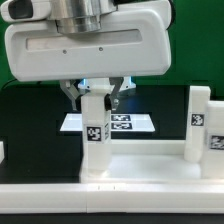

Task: Assemble desk

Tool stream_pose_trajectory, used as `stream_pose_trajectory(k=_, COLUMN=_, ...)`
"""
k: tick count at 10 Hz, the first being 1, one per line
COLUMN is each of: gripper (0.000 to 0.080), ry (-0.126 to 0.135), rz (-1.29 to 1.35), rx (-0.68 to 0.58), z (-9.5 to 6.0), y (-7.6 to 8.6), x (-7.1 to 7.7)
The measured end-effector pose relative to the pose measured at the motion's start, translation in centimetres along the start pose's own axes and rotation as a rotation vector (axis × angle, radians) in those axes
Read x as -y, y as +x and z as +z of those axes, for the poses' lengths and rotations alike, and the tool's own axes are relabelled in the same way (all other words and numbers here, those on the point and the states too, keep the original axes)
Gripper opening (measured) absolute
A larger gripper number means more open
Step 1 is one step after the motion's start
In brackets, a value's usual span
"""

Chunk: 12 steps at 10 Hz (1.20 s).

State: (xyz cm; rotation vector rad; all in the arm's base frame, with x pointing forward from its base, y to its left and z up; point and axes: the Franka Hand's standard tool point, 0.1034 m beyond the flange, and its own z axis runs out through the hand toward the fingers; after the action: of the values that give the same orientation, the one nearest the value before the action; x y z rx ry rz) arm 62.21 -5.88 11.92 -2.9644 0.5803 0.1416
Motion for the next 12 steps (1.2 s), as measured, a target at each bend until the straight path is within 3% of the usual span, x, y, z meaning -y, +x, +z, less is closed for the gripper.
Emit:
stream_pose_trajectory(k=4, gripper=0.029, ry=0.005, rz=0.27, rx=0.002, z=0.07, y=-0.04, x=0.12)
stream_pose_trajectory(k=6, gripper=0.0291, ry=0.003, rz=0.547, rx=0.002, z=0.25, y=-0.05, x=0.53)
stream_pose_trajectory(k=7, gripper=0.0291, ry=0.024, rz=0.741, rx=-0.005, z=0.29, y=0.17, x=0.88)
stream_pose_trajectory(k=8, gripper=0.0291, ry=0.086, rz=0.881, rx=-0.021, z=0.25, y=0.78, x=0.83)
stream_pose_trajectory(k=9, gripper=0.0291, ry=0.115, rz=1.034, rx=-0.025, z=0.24, y=0.86, x=0.67)
stream_pose_trajectory(k=12, gripper=0.0319, ry=0.114, rz=1.06, rx=-0.026, z=0.31, y=0.87, x=0.73)
